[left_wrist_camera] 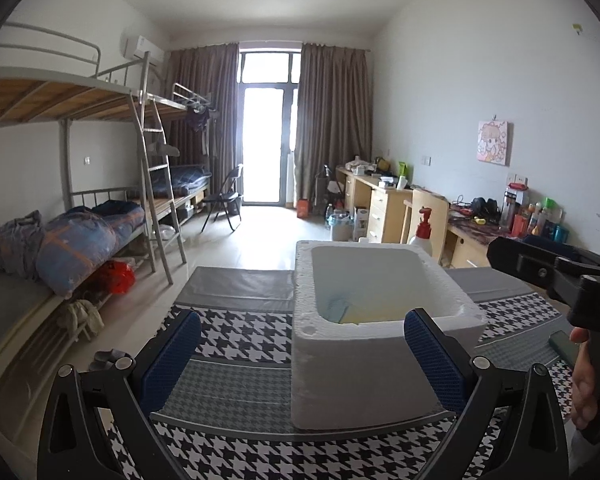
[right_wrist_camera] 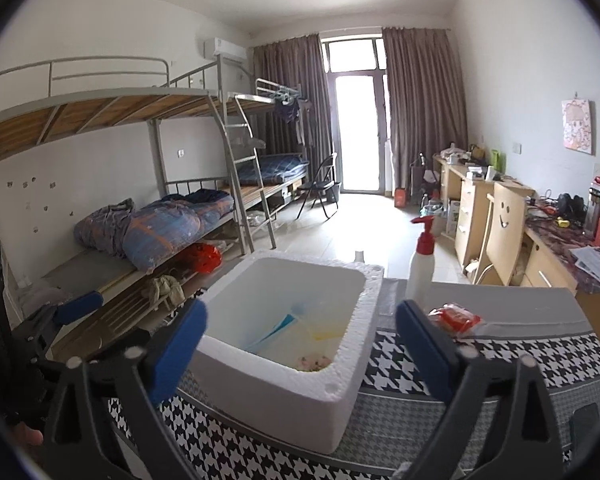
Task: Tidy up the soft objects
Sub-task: 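Withdraw both tools from the box toward the grey cloth on the table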
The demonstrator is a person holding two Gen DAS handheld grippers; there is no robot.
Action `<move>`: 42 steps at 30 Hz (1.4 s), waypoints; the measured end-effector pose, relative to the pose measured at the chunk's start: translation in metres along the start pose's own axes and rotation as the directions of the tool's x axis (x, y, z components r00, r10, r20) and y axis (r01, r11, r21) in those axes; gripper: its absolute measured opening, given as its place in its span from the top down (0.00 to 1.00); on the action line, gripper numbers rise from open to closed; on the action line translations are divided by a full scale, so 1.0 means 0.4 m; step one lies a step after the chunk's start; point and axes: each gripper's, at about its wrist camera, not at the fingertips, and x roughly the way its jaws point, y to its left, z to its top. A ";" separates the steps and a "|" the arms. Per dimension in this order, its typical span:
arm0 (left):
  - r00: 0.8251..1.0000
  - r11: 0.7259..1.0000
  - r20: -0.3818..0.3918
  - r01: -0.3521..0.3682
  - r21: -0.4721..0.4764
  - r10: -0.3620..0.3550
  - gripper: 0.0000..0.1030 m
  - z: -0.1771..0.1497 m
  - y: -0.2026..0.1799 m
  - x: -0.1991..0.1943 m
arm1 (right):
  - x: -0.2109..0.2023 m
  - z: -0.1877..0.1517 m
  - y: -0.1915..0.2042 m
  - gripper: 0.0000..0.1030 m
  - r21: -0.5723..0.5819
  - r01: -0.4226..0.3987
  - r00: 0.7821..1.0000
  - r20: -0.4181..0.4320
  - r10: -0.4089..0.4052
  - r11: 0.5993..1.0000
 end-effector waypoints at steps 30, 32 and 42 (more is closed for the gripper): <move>0.986 0.985 0.024 0.166 0.052 -0.167 0.01 -0.025 -0.132 -0.104 | -0.206 -0.097 -0.038 0.03 -0.002 0.112 0.991 0.067 -0.112 0.994; 0.983 0.982 0.021 0.180 0.062 -0.181 0.01 -0.028 -0.145 -0.105 | -0.221 -0.107 -0.043 0.03 -0.001 0.128 0.989 0.073 -0.127 0.992; 0.967 0.965 0.008 0.253 0.072 -0.254 0.01 -0.045 -0.189 -0.105 | -0.260 -0.143 -0.079 0.03 0.028 0.174 0.982 0.074 -0.175 0.984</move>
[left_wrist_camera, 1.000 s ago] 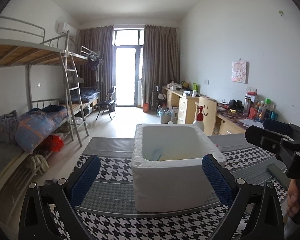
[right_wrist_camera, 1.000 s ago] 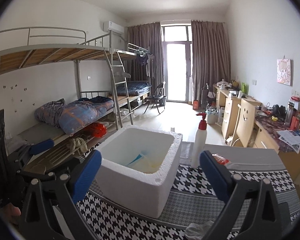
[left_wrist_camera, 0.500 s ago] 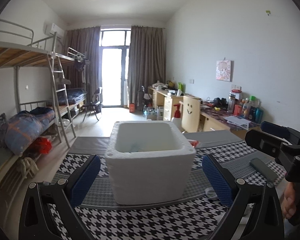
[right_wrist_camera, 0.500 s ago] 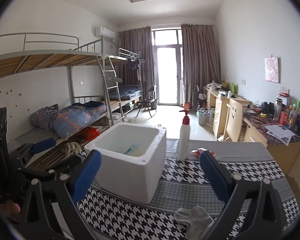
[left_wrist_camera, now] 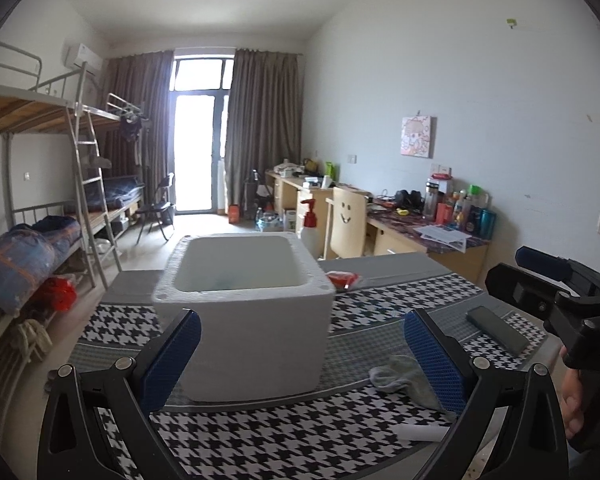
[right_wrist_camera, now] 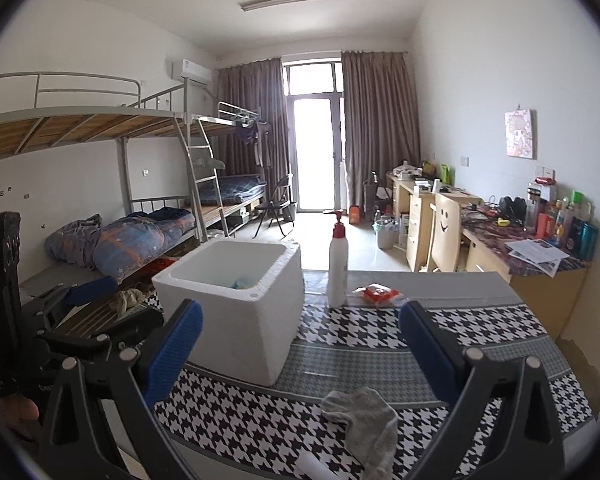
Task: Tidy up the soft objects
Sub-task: 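Withdraw both tools from the box toward the grey cloth on the table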
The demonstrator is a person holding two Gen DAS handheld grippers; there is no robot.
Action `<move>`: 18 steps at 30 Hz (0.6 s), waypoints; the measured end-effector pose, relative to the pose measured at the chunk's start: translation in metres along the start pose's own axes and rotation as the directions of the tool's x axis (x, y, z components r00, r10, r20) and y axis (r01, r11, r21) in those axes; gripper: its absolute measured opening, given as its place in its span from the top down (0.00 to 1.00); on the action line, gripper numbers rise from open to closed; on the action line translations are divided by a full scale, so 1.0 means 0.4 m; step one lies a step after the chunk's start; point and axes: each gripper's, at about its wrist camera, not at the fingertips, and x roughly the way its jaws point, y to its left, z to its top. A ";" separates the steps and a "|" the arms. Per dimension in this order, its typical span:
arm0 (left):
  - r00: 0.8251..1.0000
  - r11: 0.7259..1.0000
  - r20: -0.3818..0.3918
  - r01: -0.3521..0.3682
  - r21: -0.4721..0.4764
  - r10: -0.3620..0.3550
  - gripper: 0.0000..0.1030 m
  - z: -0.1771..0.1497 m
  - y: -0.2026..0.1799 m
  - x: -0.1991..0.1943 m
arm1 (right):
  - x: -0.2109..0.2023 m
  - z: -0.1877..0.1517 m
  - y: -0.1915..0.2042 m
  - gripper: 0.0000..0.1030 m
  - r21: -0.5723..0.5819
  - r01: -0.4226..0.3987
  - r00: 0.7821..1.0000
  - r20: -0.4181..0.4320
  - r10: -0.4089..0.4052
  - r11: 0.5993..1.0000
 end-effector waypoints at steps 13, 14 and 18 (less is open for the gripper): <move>0.993 0.994 -0.045 0.109 0.016 -0.109 0.01 -0.035 -0.074 0.031 | -0.022 -0.047 -0.060 0.03 0.031 0.059 0.998 -0.020 -0.058 0.998; 0.993 0.993 -0.047 0.113 0.020 -0.112 0.01 -0.034 -0.080 0.032 | -0.023 -0.050 -0.066 0.03 0.034 0.064 0.998 -0.023 -0.063 0.997; 0.990 0.991 -0.058 0.132 0.026 -0.131 0.01 -0.042 -0.095 0.039 | -0.029 -0.057 -0.083 0.03 0.049 0.080 0.997 -0.028 -0.078 0.996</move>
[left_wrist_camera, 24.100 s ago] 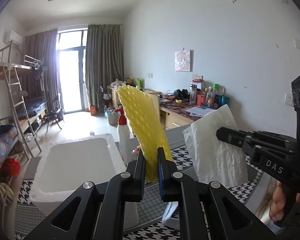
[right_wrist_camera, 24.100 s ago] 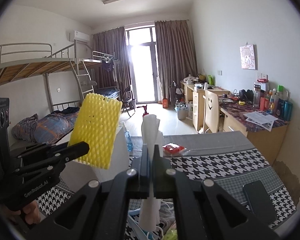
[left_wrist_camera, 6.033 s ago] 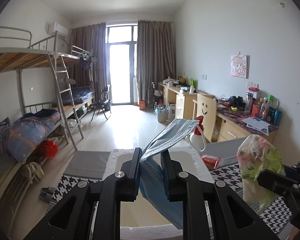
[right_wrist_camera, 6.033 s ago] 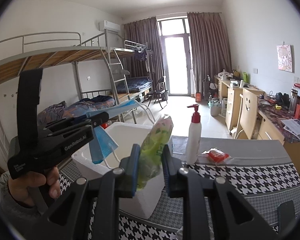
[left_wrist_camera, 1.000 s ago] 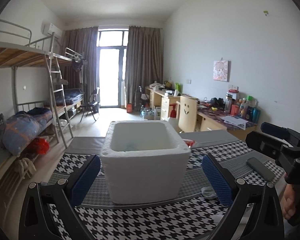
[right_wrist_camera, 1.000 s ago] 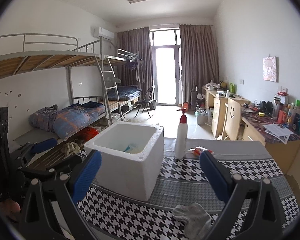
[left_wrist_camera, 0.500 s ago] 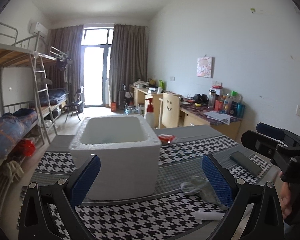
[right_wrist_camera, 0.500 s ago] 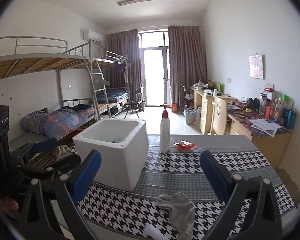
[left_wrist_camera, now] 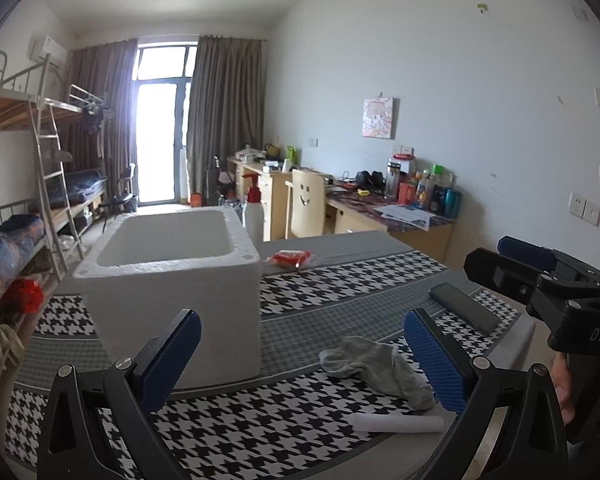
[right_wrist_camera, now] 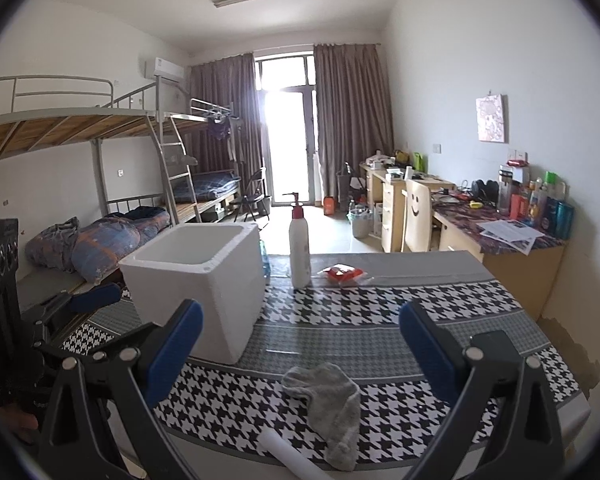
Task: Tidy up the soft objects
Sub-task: 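Withdraw both tools from the box toward the grey cloth on the table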
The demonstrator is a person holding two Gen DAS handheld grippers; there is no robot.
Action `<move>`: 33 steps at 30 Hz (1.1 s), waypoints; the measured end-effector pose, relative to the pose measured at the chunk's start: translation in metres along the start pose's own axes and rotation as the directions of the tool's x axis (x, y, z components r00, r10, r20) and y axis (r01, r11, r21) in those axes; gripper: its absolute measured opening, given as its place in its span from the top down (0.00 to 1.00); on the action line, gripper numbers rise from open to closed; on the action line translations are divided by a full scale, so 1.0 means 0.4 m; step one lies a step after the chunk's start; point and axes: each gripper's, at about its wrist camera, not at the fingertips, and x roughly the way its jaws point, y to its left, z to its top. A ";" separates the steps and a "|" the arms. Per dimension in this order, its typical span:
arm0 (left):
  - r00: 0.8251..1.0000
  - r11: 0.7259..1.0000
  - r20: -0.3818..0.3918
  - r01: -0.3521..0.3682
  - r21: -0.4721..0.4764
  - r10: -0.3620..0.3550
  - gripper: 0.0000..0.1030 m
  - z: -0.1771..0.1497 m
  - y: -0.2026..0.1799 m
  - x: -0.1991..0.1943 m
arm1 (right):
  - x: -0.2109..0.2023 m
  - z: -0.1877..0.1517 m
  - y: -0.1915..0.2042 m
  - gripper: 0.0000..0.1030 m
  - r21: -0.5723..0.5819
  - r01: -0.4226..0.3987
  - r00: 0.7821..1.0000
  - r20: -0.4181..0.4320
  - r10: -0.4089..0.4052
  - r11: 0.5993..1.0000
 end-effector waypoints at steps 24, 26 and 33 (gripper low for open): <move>0.992 0.994 -0.104 0.084 0.064 -0.077 0.01 -0.083 -0.049 0.066 | 0.020 -0.062 -0.063 0.03 0.049 0.047 0.997 -0.059 -0.044 0.998; 0.988 0.993 -0.124 0.099 0.066 -0.090 0.01 -0.092 -0.051 0.074 | 0.025 -0.067 -0.067 0.03 0.050 0.050 0.996 -0.070 -0.047 0.997; 0.982 0.991 -0.157 0.114 0.071 -0.102 0.01 -0.107 -0.050 0.091 | 0.039 -0.081 -0.077 0.03 0.062 0.055 0.995 -0.089 -0.049 0.997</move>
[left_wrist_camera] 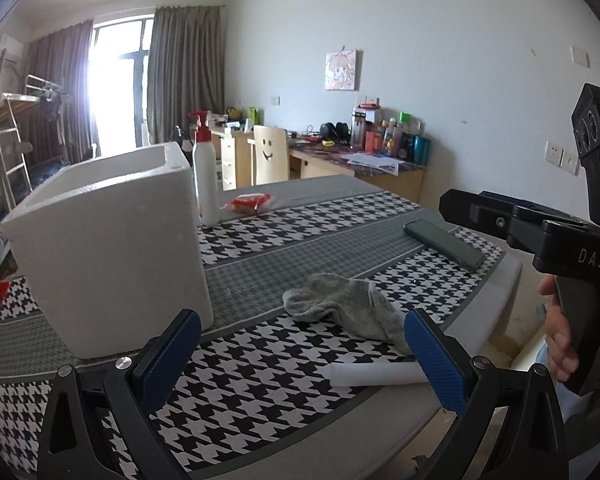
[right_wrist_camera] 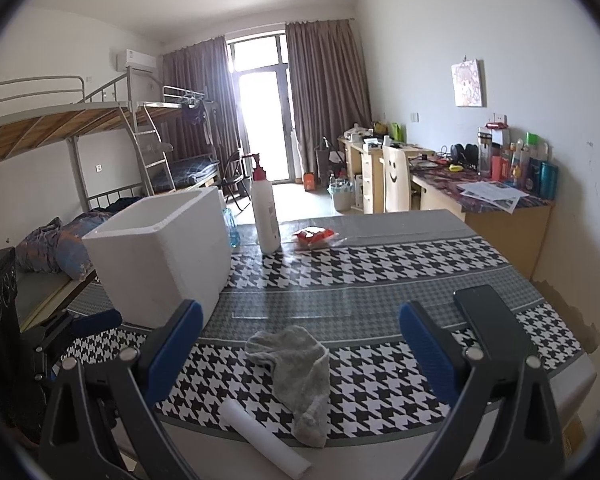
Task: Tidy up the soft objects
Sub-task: 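Withdraw both tools from the box toward the grey cloth on the table, then lower the left tool onto the white roll and close it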
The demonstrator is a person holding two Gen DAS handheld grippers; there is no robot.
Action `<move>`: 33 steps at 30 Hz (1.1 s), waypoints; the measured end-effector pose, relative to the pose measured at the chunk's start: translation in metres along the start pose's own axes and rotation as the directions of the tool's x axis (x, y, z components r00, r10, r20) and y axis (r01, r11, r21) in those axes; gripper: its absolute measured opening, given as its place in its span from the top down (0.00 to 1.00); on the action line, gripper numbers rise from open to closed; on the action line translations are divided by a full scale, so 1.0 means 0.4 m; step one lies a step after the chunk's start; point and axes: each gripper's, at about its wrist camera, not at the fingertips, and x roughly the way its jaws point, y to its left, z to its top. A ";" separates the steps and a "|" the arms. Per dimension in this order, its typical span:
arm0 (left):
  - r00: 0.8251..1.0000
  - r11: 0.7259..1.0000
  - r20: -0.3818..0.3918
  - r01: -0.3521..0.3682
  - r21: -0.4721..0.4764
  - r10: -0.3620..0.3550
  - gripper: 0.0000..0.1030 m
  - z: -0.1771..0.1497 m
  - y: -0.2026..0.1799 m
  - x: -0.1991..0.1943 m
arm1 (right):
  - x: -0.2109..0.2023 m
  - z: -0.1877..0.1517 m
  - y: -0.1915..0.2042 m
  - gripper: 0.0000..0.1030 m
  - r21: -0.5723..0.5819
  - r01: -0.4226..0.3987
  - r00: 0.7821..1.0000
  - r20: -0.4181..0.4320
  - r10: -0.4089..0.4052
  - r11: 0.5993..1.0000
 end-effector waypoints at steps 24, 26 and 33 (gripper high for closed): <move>0.989 0.996 -0.116 0.089 0.006 -0.087 0.01 -0.052 -0.043 0.087 | 0.039 -0.053 -0.030 0.03 0.038 0.019 0.996 -0.082 -0.016 0.999; 0.988 0.996 -0.123 0.094 0.000 -0.093 0.01 -0.056 -0.043 0.092 | 0.045 -0.058 -0.030 0.03 0.037 0.021 0.995 -0.094 -0.018 0.999; 0.981 0.993 -0.154 0.117 -0.004 -0.116 0.02 -0.069 -0.053 0.121 | 0.068 -0.077 -0.041 0.03 0.043 0.019 0.991 -0.136 -0.013 0.999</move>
